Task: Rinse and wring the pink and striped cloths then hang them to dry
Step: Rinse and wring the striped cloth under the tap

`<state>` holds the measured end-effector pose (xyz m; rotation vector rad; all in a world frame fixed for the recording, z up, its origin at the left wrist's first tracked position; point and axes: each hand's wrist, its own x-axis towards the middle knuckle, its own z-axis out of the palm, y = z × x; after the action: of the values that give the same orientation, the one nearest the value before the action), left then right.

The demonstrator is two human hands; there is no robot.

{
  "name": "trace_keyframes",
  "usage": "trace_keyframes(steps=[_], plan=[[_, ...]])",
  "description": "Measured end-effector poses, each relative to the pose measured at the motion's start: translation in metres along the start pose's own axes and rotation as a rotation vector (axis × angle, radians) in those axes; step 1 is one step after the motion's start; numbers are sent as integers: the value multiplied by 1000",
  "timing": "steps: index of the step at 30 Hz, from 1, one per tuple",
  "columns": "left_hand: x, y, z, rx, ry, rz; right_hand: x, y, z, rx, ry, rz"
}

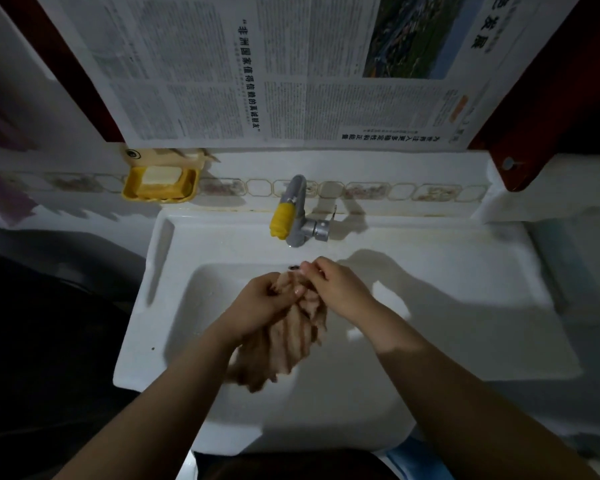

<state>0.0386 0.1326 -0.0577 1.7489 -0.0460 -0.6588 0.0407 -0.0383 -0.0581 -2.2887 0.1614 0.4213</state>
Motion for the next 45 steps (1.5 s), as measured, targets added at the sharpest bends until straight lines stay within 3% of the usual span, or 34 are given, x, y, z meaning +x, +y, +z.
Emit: trace_keyframes(steps=[5,10,14,22,29,42,45], plan=[[-7,-4,-7,-126,203,-117,41,-10,-19,107,241,184],[-3,-1,-11,-602,99,-248,86,-27,-33,-6,213,280],[4,8,-15,-867,9,-200,104,-13,-33,-98,247,228],[9,11,-9,-873,39,-148,110,3,-22,-98,359,206],[10,17,-3,-823,34,-163,116,7,-29,-51,239,274],[8,26,-3,-789,-33,-47,112,6,-35,176,216,292],[8,24,-3,-798,-20,-59,109,-5,-33,256,226,380]])
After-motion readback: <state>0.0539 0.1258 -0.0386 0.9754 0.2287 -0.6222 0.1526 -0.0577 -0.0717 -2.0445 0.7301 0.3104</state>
